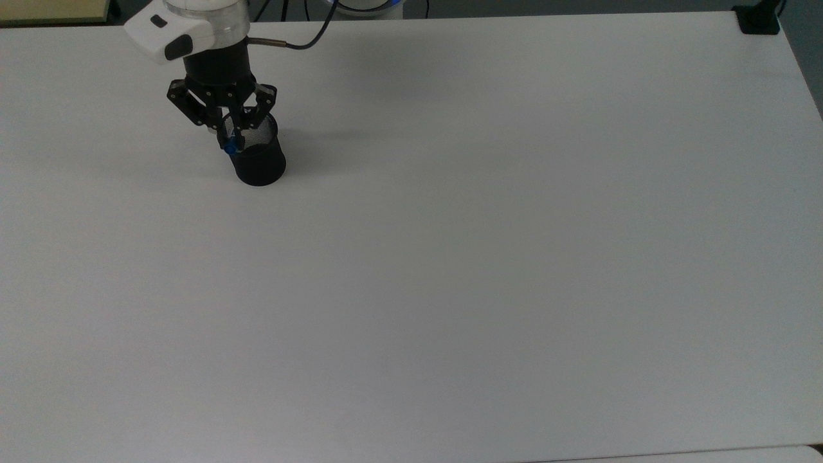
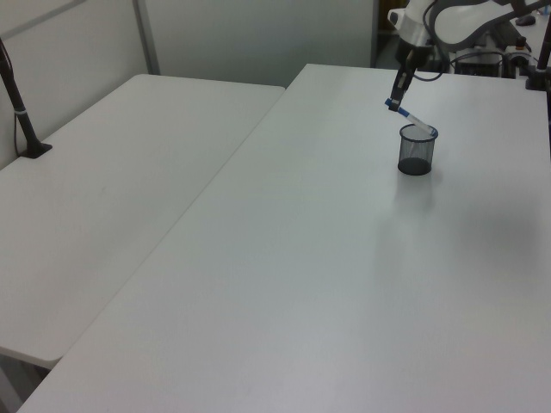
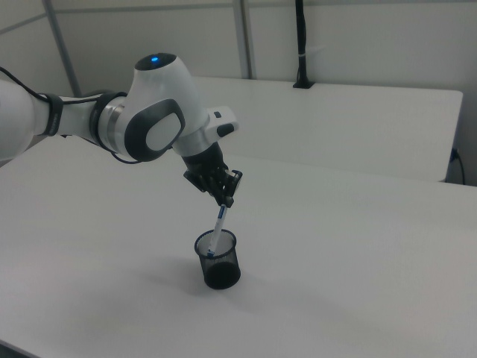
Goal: Insert the marker
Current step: 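Lower the marker into the cup and open the gripper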
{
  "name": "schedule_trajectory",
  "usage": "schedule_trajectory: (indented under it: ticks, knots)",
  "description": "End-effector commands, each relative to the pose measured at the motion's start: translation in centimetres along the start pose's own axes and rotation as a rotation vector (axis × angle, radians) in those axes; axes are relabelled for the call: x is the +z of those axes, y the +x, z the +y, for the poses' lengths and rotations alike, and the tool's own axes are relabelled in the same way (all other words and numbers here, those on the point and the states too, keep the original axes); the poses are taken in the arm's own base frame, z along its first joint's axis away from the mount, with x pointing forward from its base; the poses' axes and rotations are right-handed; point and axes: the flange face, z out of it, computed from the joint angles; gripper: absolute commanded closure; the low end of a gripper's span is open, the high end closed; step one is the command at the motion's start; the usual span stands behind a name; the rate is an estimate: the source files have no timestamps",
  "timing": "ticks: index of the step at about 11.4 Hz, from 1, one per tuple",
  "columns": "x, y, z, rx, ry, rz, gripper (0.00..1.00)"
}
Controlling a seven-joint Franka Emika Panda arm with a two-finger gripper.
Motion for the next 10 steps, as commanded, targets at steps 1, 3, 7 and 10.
schedule_trajectory:
  ticks: [1,3,7,10]
  knots:
    - [0.7,-2.3,0.1,0.024,0.016,-0.008,0.80]
    - [1.4,-2.4,-0.1,0.029,0.018,-0.023,0.66]
    - [1.0,-2.1,0.2,0.117,0.016,-0.012,0.19]
    - [-5.4,1.2,-0.3,0.108,0.028,-0.040,0.00]
